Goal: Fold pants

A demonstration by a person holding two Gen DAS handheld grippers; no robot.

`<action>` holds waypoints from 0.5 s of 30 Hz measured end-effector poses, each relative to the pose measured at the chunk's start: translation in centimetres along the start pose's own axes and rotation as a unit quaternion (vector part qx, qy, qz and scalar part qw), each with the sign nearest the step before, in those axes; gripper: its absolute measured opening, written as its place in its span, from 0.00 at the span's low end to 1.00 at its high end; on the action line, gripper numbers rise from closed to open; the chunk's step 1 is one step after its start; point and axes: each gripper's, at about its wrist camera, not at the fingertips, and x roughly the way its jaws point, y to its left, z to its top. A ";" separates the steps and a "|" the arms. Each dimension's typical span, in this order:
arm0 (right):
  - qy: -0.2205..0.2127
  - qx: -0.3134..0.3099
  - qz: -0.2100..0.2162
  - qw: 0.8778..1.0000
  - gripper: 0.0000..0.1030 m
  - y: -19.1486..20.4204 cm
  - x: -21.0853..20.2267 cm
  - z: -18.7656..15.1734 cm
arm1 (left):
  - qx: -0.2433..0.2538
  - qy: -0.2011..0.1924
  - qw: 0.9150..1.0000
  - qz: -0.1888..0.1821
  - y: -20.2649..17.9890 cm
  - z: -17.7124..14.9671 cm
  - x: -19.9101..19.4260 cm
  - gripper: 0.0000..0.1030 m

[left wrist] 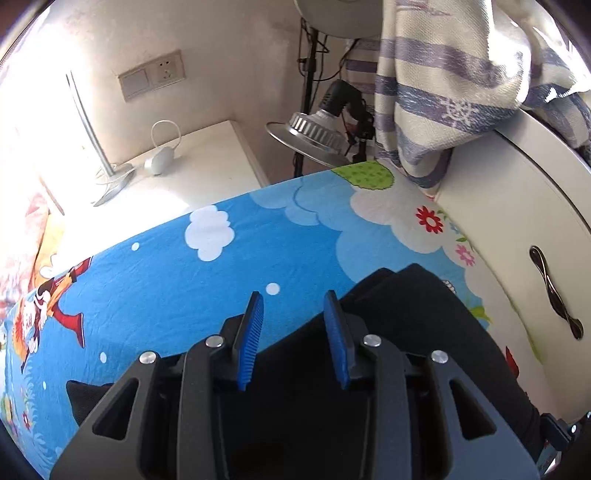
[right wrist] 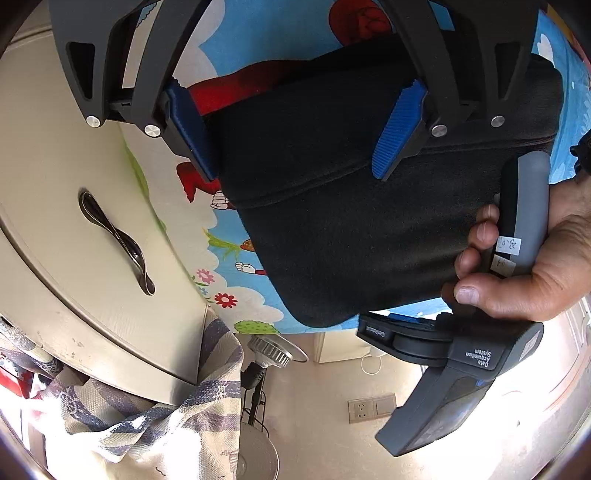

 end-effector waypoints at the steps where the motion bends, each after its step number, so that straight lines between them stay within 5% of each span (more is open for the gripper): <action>1: 0.001 0.001 -0.001 1.000 0.81 -0.1 0.2 0.0 | 0.005 -0.012 1.000 -0.020 0.0 0.0 -0.6 0.30; 7: 0.006 0.008 0.003 1.000 0.82 -0.3 0.5 0.0 | 0.099 -0.029 0.988 -0.119 -4.4 -0.8 -2.4 0.33; 11: 0.007 0.006 0.006 1.000 0.83 -0.4 0.4 -0.2 | 0.100 -0.014 0.992 -0.080 -5.0 -0.7 -0.4 0.47; 12: 0.007 0.007 0.007 1.000 0.83 -0.4 0.4 -0.2 | 0.080 -0.014 0.994 -0.068 -4.3 -0.2 -0.2 0.59; 15: 0.007 0.008 0.008 1.000 0.84 -0.4 0.4 -0.3 | 0.035 -0.023 0.998 -0.046 -2.7 0.6 -0.5 0.56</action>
